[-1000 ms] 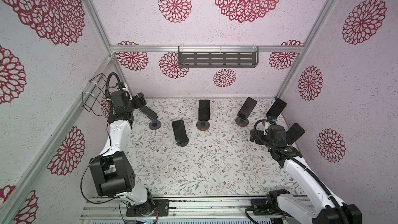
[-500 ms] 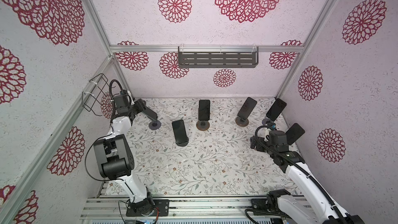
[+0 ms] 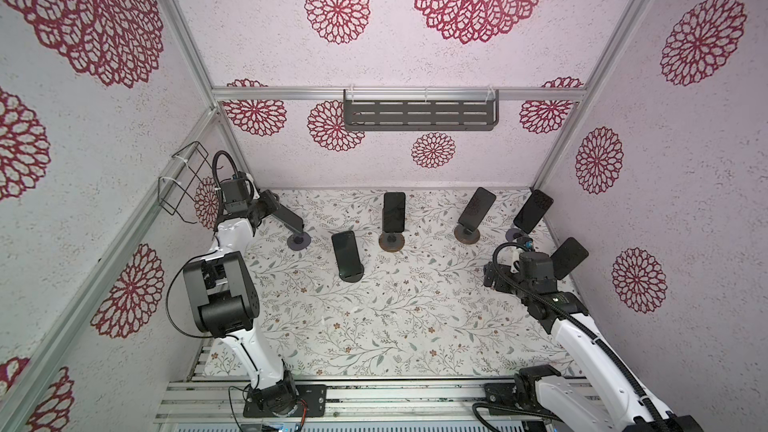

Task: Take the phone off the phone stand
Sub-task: 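Lower the left gripper onto the teal-edged phone on the purple stand and close, then lift the teal phone with the left gripper while the right gripper approaches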

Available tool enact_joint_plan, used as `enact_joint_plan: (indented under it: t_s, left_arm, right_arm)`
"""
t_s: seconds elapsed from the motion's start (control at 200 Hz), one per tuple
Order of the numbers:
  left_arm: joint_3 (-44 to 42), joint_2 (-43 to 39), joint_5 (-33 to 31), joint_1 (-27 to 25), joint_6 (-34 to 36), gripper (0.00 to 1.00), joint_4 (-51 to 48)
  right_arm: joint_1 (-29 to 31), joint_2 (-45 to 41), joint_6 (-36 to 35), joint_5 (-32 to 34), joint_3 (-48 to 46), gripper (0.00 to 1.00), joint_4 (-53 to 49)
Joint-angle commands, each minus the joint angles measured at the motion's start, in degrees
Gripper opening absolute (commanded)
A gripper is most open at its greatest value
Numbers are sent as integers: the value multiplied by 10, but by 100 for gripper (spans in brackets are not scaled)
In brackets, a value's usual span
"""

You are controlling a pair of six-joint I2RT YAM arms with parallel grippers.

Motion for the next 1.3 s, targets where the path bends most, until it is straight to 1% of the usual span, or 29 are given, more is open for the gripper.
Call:
enact_joint_plan:
  t_s: [0.0, 0.135, 0.205, 0.335, 0.395, 0.505, 0.595, 0.681, 0.831, 0.971, 1.046, 1.181, 1.296]
  left_arm:
    - [19, 15, 5, -1, 12, 47, -37]
    - [30, 25, 8, -2, 15, 43, -55]
    - [31, 25, 3, -2, 16, 35, -59]
    - [33, 26, 1, -3, 20, 16, -63]
    - [34, 24, -1, -3, 19, 9, -64]
    - [39, 15, -1, -6, 21, 2, -70]
    - [57, 9, -2, -8, 27, 0, -90]
    - [79, 2, -1, -11, 34, 0, -119]
    - [127, -21, -6, -19, 40, 0, -186]
    - [186, -45, -7, -22, 20, 0, -258]
    - [207, -66, -15, -32, 11, 0, -293]
    - [243, -109, -10, -63, 27, 0, -373]
    - [256, -152, -3, -108, 50, 0, -426]
  right_arm:
    - [3, -3, 7, 15, 0, 99, 11]
    - [2, 1, 4, 20, -1, 99, 17]
    - [3, 1, 3, 20, -1, 99, 19]
    - [2, 2, 3, 20, -3, 99, 23]
    - [3, 2, 4, 20, -1, 99, 20]
    - [3, 1, 5, 17, 0, 99, 17]
    - [2, 0, 2, 18, 0, 99, 17]
    - [3, 1, 0, 10, 3, 99, 16]
    - [5, -6, -17, -42, 14, 99, 19]
    - [18, -14, -42, -59, 44, 99, -8]
    - [35, -13, -53, -64, 70, 99, -31]
    - [77, -10, -58, -78, 104, 98, -44]
    - [118, 7, -72, -85, 134, 92, -52]
